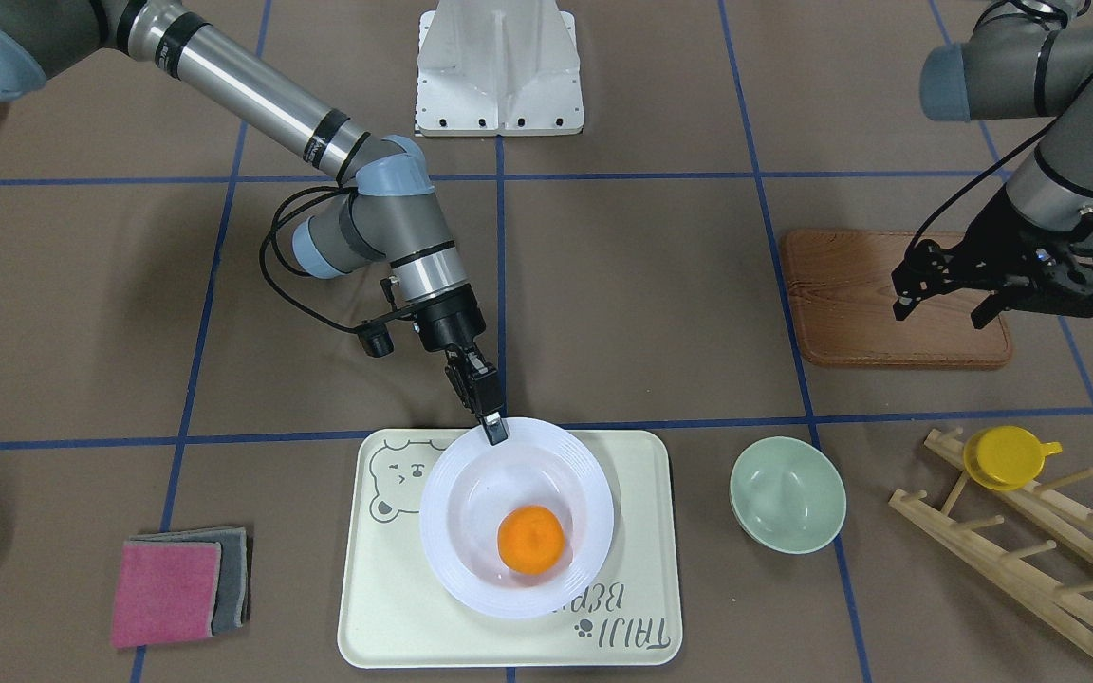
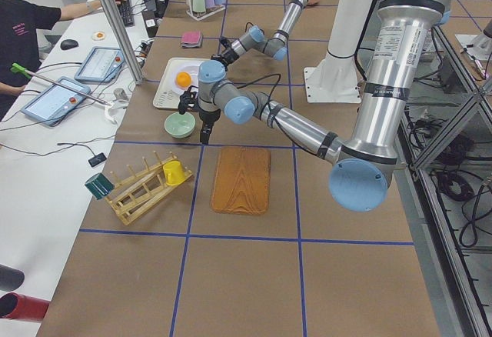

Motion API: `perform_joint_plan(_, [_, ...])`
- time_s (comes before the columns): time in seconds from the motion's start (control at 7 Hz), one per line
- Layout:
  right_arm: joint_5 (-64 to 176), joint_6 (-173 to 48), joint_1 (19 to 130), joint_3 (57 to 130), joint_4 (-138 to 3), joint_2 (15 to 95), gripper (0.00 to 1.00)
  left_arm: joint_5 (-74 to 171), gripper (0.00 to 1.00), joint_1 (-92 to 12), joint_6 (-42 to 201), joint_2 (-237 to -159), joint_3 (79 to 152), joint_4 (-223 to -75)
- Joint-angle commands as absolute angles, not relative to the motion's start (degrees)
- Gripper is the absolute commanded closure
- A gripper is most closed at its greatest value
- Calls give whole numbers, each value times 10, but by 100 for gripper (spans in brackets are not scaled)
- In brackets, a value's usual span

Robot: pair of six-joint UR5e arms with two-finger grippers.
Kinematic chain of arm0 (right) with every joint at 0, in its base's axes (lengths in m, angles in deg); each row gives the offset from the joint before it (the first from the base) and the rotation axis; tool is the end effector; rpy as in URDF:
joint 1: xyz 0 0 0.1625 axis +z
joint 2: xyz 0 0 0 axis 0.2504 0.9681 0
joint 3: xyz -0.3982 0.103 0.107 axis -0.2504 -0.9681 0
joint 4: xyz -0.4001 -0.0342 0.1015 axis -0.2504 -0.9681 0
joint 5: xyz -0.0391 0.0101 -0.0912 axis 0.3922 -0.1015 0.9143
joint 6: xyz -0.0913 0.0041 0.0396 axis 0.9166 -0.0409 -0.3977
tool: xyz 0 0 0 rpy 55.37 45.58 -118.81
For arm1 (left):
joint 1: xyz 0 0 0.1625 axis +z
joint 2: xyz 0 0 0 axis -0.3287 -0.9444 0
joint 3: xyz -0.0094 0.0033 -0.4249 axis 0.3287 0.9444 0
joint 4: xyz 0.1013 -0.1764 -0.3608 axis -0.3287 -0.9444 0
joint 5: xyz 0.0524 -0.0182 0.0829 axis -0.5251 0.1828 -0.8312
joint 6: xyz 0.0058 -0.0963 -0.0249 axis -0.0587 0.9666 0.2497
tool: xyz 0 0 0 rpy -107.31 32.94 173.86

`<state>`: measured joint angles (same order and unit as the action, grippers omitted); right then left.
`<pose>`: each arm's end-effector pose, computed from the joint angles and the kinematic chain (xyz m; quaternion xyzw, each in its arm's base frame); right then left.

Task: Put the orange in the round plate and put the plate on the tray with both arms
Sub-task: 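Release the plate rim and draw the right gripper back from the tray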

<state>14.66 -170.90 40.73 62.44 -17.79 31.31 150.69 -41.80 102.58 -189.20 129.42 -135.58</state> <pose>-0.6209 -0.5025 0.2771 0.1246 -0.6340 0.5018 0.5751 0.2043 -0.5282 0.4149 0.1084 0.4019 0.0276 0.9088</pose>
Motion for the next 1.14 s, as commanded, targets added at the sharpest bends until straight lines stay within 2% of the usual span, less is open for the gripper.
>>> perform_joint_plan(0.0, [37,-1591,438,690,-304,316,0,1507,5,-419,1029,-1891,1297,-1356])
perform_joint_plan(0.29, [-20,-1516,445,741,-365,337,0,1507,5,-418,1029,-1892,1296,-1356])
perform_joint_plan(0.57, [-127,-1358,460,842,-441,400,0,1507,5,-419,1029,-1893,1297,-1356])
perform_joint_plan(0.71, [-186,-1311,491,914,-539,407,0,1507,5,-419,1027,-1894,1297,-1356])
perform_joint_plan(0.86, [-269,-1256,534,956,-600,406,0,1507,5,-419,1024,-1893,1296,-1356])
perform_joint_plan(1.0, [-320,-1190,580,964,-606,408,0,1507,5,-419,1023,-1891,1295,-1356])
